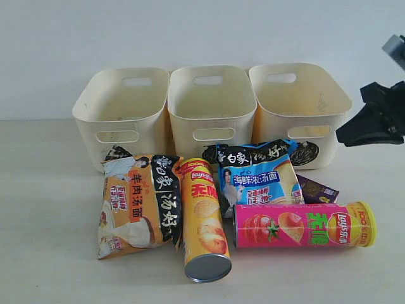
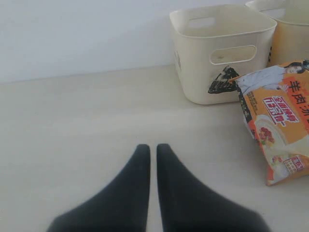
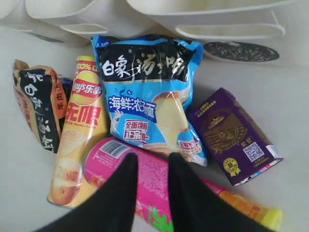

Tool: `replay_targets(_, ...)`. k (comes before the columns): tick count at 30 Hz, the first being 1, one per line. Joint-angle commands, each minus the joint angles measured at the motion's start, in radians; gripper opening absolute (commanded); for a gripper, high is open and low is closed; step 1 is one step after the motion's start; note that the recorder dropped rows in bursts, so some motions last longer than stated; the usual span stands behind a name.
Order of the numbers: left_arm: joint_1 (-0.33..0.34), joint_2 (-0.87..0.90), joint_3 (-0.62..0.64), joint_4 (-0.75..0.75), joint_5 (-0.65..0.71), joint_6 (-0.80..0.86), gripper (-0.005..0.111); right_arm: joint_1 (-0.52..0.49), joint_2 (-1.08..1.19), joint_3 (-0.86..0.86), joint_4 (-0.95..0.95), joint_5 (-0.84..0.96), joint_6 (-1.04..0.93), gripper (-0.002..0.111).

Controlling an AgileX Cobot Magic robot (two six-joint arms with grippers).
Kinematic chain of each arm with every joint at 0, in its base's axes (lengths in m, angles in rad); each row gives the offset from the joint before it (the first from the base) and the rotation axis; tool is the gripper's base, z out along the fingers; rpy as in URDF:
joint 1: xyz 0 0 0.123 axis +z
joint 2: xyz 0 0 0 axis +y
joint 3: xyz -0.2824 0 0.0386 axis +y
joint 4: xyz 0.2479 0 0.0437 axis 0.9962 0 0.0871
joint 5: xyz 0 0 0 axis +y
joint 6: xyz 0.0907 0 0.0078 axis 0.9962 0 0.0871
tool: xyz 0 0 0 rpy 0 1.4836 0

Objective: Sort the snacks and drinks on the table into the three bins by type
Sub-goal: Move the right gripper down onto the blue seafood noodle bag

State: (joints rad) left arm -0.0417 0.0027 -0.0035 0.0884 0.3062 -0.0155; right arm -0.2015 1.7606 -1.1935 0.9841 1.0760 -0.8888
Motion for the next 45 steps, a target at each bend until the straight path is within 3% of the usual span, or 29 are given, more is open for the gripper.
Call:
replay_targets(1,0.002,-0.003,0.004,0.001,-0.011,-0.009,0.004,-0.006,0.046,-0.006,0.068,0.009,-0.052,0.058)
replay_targets(3,0.002,-0.003,0.004,0.001,-0.011,-0.009,0.004,0.014,0.06,-0.006,0.076,0.003,-0.072,0.071)
replay_targets(9,0.002,-0.003,0.004,0.001,-0.011,-0.009,0.004,0.118,0.096,-0.006,0.073,-0.131,-0.148,0.074)
replay_targets(15,0.002,-0.003,0.004,0.001,-0.011,-0.009,0.004,0.189,0.132,-0.006,0.05,-0.224,-0.15,0.09)
replay_targets(37,0.002,-0.003,0.004,0.001,-0.011,-0.009,0.004,0.341,0.239,-0.006,0.079,-0.442,-0.205,0.089)
replay_targets(45,0.002,-0.003,0.004,0.001,-0.011,-0.009,0.004,0.341,0.288,-0.006,0.116,-0.411,-0.228,0.087)
